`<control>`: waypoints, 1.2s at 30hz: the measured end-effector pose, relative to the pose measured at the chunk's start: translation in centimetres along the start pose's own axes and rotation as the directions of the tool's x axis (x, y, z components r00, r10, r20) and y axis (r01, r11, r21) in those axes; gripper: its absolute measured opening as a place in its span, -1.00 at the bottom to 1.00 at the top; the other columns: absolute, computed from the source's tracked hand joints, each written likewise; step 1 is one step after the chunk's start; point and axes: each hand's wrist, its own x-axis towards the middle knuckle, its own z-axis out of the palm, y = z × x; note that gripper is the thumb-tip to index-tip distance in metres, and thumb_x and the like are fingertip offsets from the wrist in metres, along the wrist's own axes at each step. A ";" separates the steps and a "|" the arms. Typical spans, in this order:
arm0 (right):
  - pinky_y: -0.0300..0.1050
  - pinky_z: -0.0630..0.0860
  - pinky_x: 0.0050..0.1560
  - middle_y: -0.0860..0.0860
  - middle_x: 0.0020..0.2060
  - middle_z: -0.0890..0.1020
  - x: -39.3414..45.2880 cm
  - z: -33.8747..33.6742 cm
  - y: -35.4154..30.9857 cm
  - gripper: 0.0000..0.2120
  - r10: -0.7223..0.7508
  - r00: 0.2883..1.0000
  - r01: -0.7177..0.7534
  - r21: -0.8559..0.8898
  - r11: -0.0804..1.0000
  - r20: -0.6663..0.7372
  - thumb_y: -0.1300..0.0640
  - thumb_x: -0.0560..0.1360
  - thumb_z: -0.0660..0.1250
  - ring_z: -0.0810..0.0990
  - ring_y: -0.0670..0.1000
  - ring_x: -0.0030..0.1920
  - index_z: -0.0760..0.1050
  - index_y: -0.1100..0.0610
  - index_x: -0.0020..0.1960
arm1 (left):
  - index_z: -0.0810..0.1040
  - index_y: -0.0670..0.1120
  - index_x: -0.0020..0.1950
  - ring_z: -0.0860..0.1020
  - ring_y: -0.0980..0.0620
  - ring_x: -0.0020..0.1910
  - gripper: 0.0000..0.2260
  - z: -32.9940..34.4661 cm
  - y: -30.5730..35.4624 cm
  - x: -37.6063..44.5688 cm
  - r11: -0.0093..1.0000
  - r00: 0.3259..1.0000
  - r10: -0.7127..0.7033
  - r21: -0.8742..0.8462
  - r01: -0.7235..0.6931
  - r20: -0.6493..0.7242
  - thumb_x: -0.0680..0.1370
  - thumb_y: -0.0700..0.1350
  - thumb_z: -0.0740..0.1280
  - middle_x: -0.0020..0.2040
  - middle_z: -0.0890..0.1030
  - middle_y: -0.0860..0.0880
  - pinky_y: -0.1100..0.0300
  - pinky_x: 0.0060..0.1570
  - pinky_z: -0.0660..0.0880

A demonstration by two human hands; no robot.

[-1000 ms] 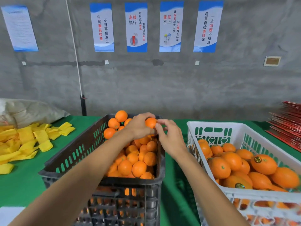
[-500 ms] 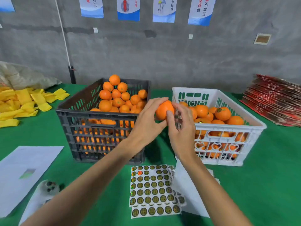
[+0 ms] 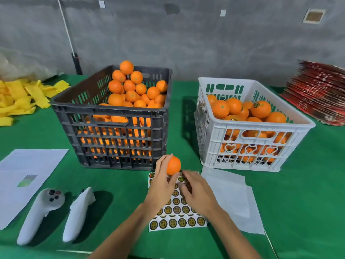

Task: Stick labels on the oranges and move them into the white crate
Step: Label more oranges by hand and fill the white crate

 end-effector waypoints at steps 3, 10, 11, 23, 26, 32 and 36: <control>-0.06 0.32 0.49 -0.01 0.45 0.48 0.1 0.6 0.6 -0.44 -0.027 0.999 0.029 -0.107 0.994 0.024 -0.22 0.65 0.20 0.41 0.02 0.44 0.45 0.12 0.49 | 0.23 0.24 0.53 0.35 0.31 0.39 -0.48 0.2 -0.6 0.1 0.998 1.000 -0.021 -0.053 0.021 -0.003 0.65 -0.07 0.33 0.52 0.18 0.21 0.43 0.19 0.44; -0.01 0.58 0.01 -0.01 0.02 0.67 1.2 0.8 0.4 -0.73 -0.099 0.990 0.073 -0.226 0.971 -0.103 -0.04 0.60 0.38 0.56 0.08 0.03 0.71 0.14 0.12 | 0.21 0.23 0.56 0.44 0.14 0.39 -0.47 0.2 -1.0 -0.2 0.984 0.999 -0.047 -0.171 0.042 -0.026 0.64 0.04 0.33 0.51 0.23 0.19 0.33 0.21 0.51; -0.03 0.58 -0.01 -0.01 0.01 0.67 1.3 0.9 0.3 -0.74 -0.087 0.989 0.059 -0.227 0.972 -0.116 -0.03 0.60 0.39 0.56 0.07 0.02 0.72 0.13 0.10 | 0.21 0.22 0.57 0.44 0.13 0.40 -0.47 0.2 -1.0 -0.2 0.984 0.999 -0.045 -0.175 0.039 -0.029 0.64 0.04 0.33 0.51 0.23 0.19 0.33 0.21 0.51; -0.14 0.50 0.02 -0.11 0.11 0.69 1.4 0.9 -0.4 -0.72 0.106 0.987 -0.118 -0.091 0.989 -0.123 -0.08 0.62 0.32 0.51 -0.02 0.10 0.73 0.03 0.12 | 0.18 0.25 0.57 0.48 0.13 0.36 -0.45 -0.2 -0.4 -0.6 0.976 0.995 -0.099 -0.195 0.094 -0.018 0.63 0.14 0.33 0.47 0.27 0.23 0.24 0.20 0.53; -0.13 0.50 -0.03 -0.10 0.00 0.70 1.5 0.6 -0.7 -0.74 0.119 0.984 -0.133 -0.107 0.985 -0.130 -0.03 0.65 0.28 0.53 -0.02 0.03 0.70 0.06 0.09 | 0.18 0.27 0.56 0.49 0.16 0.34 -0.47 -0.4 0.0 -0.7 0.979 0.995 -0.099 -0.181 0.096 -0.006 0.63 0.16 0.31 0.47 0.27 0.23 0.21 0.23 0.53; -0.08 0.54 -0.10 -0.07 -0.07 0.65 2.7 -2.3 -2.5 -0.75 0.305 0.882 -0.268 0.149 0.952 -0.359 0.02 0.69 0.21 0.60 -0.05 -0.09 0.65 0.06 0.04 | 0.22 0.34 0.51 0.52 0.18 0.31 -0.49 -0.9 1.5 -0.7 0.981 0.997 -0.080 -0.178 0.075 -0.018 0.60 0.20 0.33 0.45 0.30 0.27 0.11 0.27 0.54; -0.08 0.58 0.06 -0.11 0.09 0.67 4.2 -6.2 -4.9 -0.75 0.190 0.862 -0.121 0.174 0.977 -0.470 0.03 0.69 0.23 0.62 -0.09 0.05 0.67 0.06 0.15 | 0.27 0.35 0.50 0.50 0.18 0.34 -0.46 -1.0 5.2 2.3 0.986 0.998 0.004 -0.164 -0.015 -0.069 0.58 0.12 0.38 0.46 0.31 0.24 0.19 0.27 0.53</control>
